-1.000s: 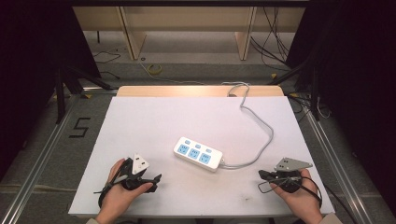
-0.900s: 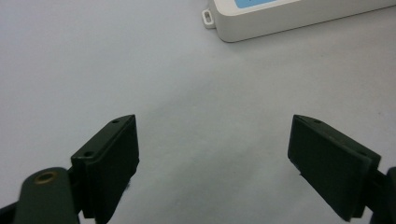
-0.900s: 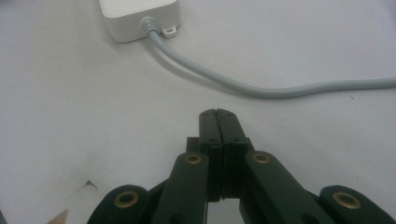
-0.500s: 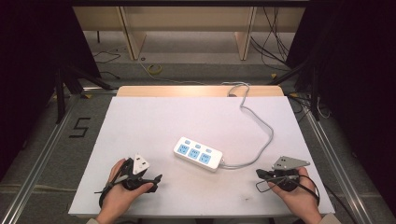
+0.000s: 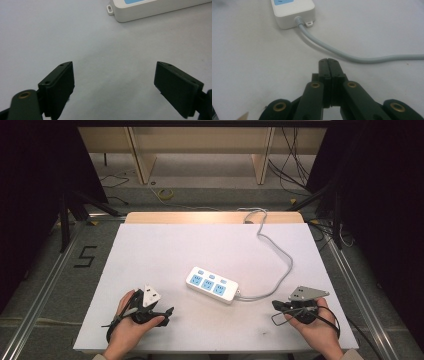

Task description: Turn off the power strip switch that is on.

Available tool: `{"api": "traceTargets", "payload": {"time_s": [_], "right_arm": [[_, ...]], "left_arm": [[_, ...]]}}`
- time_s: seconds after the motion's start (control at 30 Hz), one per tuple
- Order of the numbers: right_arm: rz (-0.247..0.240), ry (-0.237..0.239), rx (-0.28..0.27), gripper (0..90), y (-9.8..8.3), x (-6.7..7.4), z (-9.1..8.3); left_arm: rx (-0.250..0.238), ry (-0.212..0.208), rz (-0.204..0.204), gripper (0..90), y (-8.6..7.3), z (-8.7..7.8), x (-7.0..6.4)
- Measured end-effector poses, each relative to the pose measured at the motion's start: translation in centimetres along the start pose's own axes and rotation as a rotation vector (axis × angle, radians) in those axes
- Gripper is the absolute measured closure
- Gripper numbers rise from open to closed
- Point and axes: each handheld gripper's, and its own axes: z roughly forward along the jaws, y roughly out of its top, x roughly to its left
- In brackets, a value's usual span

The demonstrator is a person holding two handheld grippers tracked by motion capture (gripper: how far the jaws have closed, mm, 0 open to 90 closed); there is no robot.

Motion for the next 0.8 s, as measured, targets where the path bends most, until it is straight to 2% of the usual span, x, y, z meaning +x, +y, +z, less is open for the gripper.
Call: {"api": "traceTargets", "payload": {"time_s": [0.8], "right_arm": [[-0.016, 0.017, 0.008, 90.0, 1.1, 0.5, 0.5]], "left_arm": [[-0.002, 0.000, 0.001, 16.4, 0.0, 0.1, -0.1]]}}
